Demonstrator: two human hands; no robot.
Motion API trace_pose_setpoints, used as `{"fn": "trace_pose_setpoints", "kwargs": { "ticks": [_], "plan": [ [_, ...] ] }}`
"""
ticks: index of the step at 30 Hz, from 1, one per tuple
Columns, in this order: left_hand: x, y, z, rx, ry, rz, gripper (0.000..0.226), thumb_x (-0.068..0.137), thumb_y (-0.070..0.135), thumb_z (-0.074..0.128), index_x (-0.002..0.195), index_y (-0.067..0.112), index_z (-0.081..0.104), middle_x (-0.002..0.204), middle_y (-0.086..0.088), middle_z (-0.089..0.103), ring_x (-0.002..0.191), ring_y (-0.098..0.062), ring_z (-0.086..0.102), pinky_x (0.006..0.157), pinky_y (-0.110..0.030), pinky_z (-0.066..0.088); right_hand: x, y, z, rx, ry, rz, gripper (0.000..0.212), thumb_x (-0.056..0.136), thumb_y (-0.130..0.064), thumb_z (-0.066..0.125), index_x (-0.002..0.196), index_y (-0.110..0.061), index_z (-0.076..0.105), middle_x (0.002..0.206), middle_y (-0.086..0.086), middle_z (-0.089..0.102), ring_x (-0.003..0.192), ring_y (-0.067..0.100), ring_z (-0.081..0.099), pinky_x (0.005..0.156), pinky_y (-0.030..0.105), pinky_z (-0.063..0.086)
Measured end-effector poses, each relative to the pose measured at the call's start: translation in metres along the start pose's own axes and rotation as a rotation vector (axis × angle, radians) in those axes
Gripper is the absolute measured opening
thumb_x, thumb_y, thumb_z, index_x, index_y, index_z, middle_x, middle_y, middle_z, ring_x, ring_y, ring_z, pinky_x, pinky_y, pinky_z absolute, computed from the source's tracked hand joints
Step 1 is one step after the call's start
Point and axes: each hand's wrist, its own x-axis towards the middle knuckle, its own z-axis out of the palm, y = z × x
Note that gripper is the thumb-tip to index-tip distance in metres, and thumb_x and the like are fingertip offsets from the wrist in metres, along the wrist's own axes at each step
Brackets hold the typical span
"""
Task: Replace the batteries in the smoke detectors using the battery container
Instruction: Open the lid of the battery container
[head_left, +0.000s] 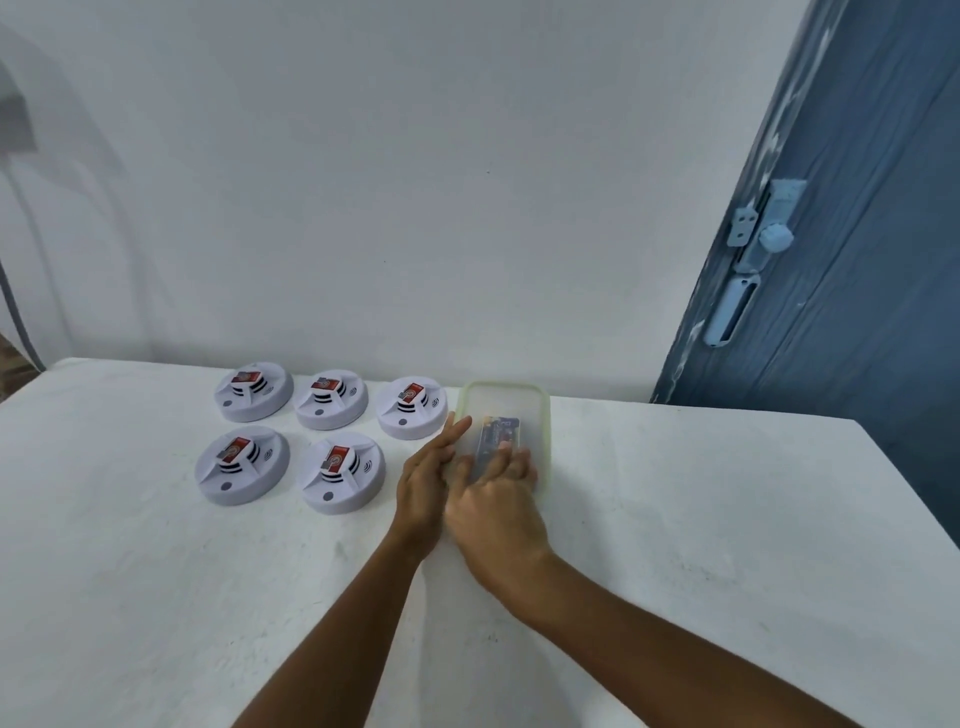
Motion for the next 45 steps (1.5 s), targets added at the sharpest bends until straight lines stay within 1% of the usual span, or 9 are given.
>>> {"fn": "trace_pose_setpoints", "kwargs": {
  "ticks": [4, 7, 9, 13, 17, 24, 35, 41, 45],
  "plan": [
    [-0.001, 0.005, 0.001, -0.138, -0.009, -0.07, 0.045, 0.099, 0.006, 0.033, 0.118, 0.03, 0.066, 0.123, 0.024, 0.059, 0.123, 0.003, 0.049, 0.099, -0.008, 0.037, -0.02, 0.022, -0.017, 0.212, -0.049, -0.022, 0.061, 0.094, -0.033, 0.049, 0.144, -0.004, 0.03, 0.146, 0.037, 0.029, 0.133, 0.052, 0.033, 0.108, 0.051, 0.033],
    [-0.001, 0.011, -0.002, -0.233, -0.041, -0.147, 0.044, 0.098, 0.003, 0.035, 0.113, 0.027, 0.068, 0.127, 0.009, 0.063, 0.122, -0.009, 0.054, 0.106, -0.029, 0.042, -0.01, 0.049, -0.026, 0.459, 0.146, 0.058, 0.036, 0.089, -0.03, 0.04, 0.113, -0.012, 0.059, 0.118, 0.017, 0.062, 0.108, 0.036, 0.057, 0.086, 0.036, 0.044],
    [0.001, 0.017, -0.005, -0.193, -0.077, -0.173, 0.042, 0.098, 0.003, 0.038, 0.118, 0.026, 0.066, 0.135, 0.004, 0.057, 0.124, -0.016, 0.053, 0.105, -0.036, 0.043, 0.015, 0.066, -0.025, 0.591, 0.253, 0.133, 0.031, 0.09, -0.023, 0.041, 0.109, -0.013, 0.063, 0.113, 0.011, 0.066, 0.105, 0.031, 0.058, 0.088, 0.036, 0.045],
    [-0.005, 0.028, 0.001, 0.039, -0.029, -0.155, 0.059, 0.095, 0.012, 0.054, 0.146, 0.029, 0.03, 0.13, 0.013, 0.041, 0.104, -0.006, 0.052, 0.07, -0.01, 0.05, 0.076, 0.082, -0.008, 0.678, 0.21, 0.101, 0.038, 0.096, -0.018, 0.044, 0.133, -0.022, 0.054, 0.147, 0.004, 0.043, 0.137, 0.023, 0.034, 0.114, 0.041, 0.026],
    [-0.018, 0.028, 0.006, 0.046, 0.091, -0.233, 0.064, 0.092, 0.029, 0.061, 0.147, 0.028, 0.027, 0.13, 0.005, 0.045, 0.106, -0.017, 0.053, 0.083, -0.027, 0.05, 0.097, 0.08, 0.005, 0.528, 0.049, -0.008, 0.043, 0.103, -0.035, 0.03, 0.145, -0.035, 0.036, 0.158, 0.002, 0.023, 0.146, 0.026, 0.016, 0.116, 0.055, 0.004],
    [-0.009, 0.029, -0.002, 0.17, 0.104, -0.281, 0.022, 0.091, 0.027, 0.063, 0.111, 0.017, 0.06, 0.109, -0.007, 0.067, 0.091, -0.02, 0.063, 0.081, -0.033, 0.055, 0.067, 0.1, 0.013, 0.455, 0.023, 0.207, 0.049, 0.1, -0.049, 0.027, 0.145, -0.032, 0.033, 0.143, 0.009, 0.041, 0.129, 0.031, 0.039, 0.103, 0.047, 0.034],
    [0.029, 0.032, 0.015, 0.372, 0.063, -0.173, 0.023, 0.092, 0.026, 0.061, 0.106, 0.012, 0.071, 0.101, -0.002, 0.07, 0.094, -0.016, 0.062, 0.082, -0.025, 0.043, -0.021, 0.115, 0.04, 0.649, 0.19, 0.468, 0.06, 0.096, -0.056, 0.033, 0.146, -0.024, 0.032, 0.129, 0.009, 0.042, 0.117, 0.025, 0.049, 0.088, 0.034, 0.046],
    [0.045, 0.044, 0.018, 0.644, -0.04, 0.103, 0.033, 0.089, 0.026, 0.064, 0.121, 0.018, 0.062, 0.117, -0.001, 0.065, 0.106, -0.014, 0.057, 0.09, -0.023, 0.041, -0.041, 0.097, 0.038, 1.265, 0.691, 0.645, 0.031, 0.088, -0.02, 0.066, 0.117, -0.018, 0.055, 0.116, 0.003, 0.048, 0.106, 0.021, 0.05, 0.082, 0.025, 0.046],
    [0.059, 0.053, 0.038, 0.787, -0.293, 0.328, 0.035, 0.089, 0.034, 0.063, 0.12, 0.019, 0.063, 0.12, -0.001, 0.065, 0.117, -0.021, 0.051, 0.098, -0.034, 0.041, -0.065, 0.074, 0.032, 2.111, 0.531, 0.987, 0.016, 0.088, 0.0, 0.057, 0.099, -0.012, 0.052, 0.094, 0.013, 0.054, 0.082, 0.023, 0.053, 0.068, 0.03, 0.047]
  ]
}}
